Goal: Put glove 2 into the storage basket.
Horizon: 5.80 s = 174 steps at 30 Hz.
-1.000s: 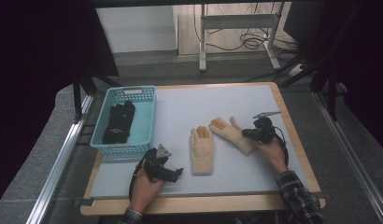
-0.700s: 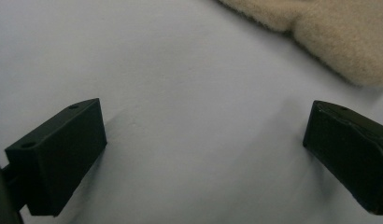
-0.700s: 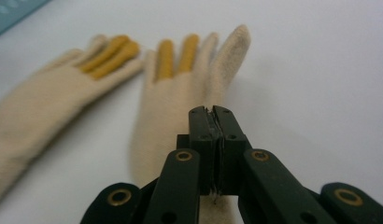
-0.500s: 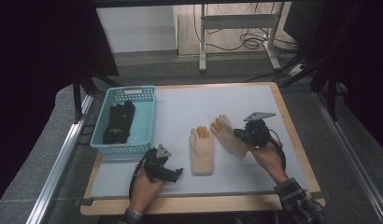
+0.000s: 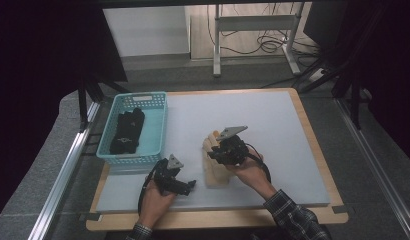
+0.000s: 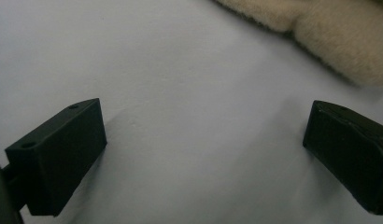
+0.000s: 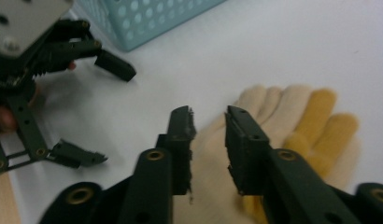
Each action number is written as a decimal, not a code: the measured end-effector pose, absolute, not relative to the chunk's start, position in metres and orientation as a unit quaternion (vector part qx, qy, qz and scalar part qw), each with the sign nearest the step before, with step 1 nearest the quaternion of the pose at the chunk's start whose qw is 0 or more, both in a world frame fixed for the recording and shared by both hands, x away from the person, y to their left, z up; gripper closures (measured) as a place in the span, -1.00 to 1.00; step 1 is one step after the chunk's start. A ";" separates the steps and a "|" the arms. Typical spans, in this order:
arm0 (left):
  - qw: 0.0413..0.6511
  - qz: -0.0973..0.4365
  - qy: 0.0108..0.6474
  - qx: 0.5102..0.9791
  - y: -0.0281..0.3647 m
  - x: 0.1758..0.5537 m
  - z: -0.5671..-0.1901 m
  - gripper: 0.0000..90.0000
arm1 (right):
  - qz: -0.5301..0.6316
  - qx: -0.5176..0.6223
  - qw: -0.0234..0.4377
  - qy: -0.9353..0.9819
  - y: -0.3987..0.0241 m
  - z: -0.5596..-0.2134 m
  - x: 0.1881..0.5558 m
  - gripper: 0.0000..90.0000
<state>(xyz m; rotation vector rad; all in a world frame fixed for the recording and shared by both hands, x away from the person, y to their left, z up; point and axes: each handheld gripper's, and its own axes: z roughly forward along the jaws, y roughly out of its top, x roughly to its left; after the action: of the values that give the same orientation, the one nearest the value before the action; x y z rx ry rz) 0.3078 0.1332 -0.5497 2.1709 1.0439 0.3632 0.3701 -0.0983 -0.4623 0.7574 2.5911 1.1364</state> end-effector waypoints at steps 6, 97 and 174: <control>0.343 0.139 0.400 0.839 0.134 0.308 -0.549 -1.00 | 0.390 0.269 0.108 0.874 -0.131 -0.461 0.386 0.33; 0.343 0.141 0.414 0.831 0.171 0.291 -0.552 -1.00 | 0.390 0.260 0.090 0.879 -0.132 -0.518 0.346 0.45; 0.279 0.097 0.383 0.875 0.064 0.374 -0.529 -0.85 | 0.349 0.388 0.189 0.832 -0.259 -0.532 0.361 -0.68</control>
<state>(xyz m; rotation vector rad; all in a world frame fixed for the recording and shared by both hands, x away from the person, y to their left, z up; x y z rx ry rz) 0.3740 0.0638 -0.5293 2.3476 1.0288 0.2615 0.3613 -0.2592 -0.5317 1.0899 2.3399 0.9808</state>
